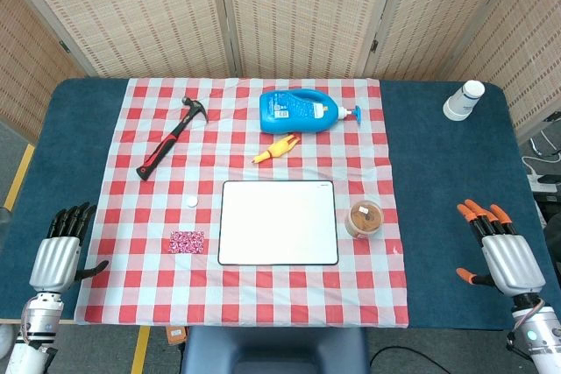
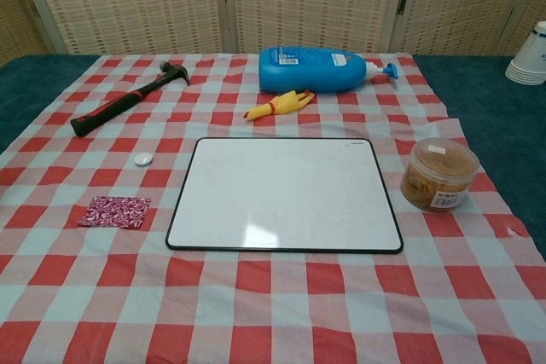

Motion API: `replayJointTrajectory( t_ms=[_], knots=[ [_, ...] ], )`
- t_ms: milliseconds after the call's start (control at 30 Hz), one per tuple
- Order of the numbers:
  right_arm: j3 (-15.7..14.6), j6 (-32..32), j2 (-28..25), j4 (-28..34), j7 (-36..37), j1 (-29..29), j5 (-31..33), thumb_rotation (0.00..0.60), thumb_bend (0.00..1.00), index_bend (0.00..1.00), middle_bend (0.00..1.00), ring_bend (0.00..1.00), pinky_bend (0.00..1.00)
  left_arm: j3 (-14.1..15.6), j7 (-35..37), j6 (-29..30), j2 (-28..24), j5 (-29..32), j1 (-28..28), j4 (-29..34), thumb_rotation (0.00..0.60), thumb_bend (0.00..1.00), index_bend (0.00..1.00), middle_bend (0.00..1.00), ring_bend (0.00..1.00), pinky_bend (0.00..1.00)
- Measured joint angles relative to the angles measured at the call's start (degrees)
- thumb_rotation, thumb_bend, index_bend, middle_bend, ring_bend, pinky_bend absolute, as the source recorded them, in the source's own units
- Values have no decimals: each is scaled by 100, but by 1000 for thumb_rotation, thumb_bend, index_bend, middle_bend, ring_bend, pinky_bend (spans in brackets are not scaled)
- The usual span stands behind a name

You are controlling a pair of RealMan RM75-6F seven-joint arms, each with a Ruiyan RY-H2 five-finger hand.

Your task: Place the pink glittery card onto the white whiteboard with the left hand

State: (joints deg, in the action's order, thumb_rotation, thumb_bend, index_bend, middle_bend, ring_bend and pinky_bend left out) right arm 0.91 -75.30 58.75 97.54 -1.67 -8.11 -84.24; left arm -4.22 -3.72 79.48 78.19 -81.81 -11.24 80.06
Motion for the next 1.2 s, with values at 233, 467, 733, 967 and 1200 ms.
replayJointTrajectory(
  t_ms=[233,467,733,967,1200],
  knots=[
    [-26,-39,1,5,-1,17,-59,600,40,0,0,0,0,14,-51,50,34,-78,-17,72,600,147,0,0,0,0],
    [-21,-95,-20,21,46,27,-104,600,40,0,0,0,0,-10,-193,129,-85,-127,-23,263,600,144,0,0,0,0],
    [-1,-51,-36,-2,93,20,-35,600,40,0,0,0,0,-39,-249,101,-133,-76,-44,335,600,146,0,0,0,0],
    [-26,-28,-7,3,18,7,-65,600,40,0,0,0,0,34,-297,83,-150,-222,-77,340,600,147,0,0,0,0],
    [-47,-14,-6,13,2,1,-98,600,40,0,0,0,0,27,-431,159,-255,-322,-105,596,600,151,0,0,59,197]
  ],
)
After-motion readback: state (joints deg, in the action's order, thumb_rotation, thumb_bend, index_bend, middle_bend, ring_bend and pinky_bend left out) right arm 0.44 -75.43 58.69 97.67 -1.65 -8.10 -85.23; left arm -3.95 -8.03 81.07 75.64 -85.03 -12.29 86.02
